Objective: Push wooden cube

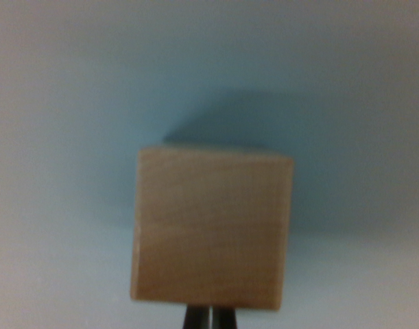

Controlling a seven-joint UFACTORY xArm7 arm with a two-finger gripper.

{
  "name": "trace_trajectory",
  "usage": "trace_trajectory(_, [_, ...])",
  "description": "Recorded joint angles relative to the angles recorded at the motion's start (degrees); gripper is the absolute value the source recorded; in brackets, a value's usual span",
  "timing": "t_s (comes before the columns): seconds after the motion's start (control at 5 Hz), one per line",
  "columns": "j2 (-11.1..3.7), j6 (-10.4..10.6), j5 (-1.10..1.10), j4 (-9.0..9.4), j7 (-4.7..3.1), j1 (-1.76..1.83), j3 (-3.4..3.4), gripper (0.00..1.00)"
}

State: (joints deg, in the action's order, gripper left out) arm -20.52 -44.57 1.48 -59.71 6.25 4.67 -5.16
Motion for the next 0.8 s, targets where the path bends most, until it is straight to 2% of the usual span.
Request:
trace_trajectory(0.2, [-1.54,-0.9,0.08,-2.47,-0.12,-0.01,0.11,1.00])
trace_trajectory(0.4, [-1.54,-0.9,0.08,-2.47,-0.12,-0.01,0.11,1.00])
trace_trajectory(0.6, [-3.17,-1.9,0.17,-5.09,-0.25,-0.01,0.24,1.00])
trace_trajectory(0.8, [-3.17,-1.9,0.17,-5.09,-0.25,-0.01,0.24,1.00])
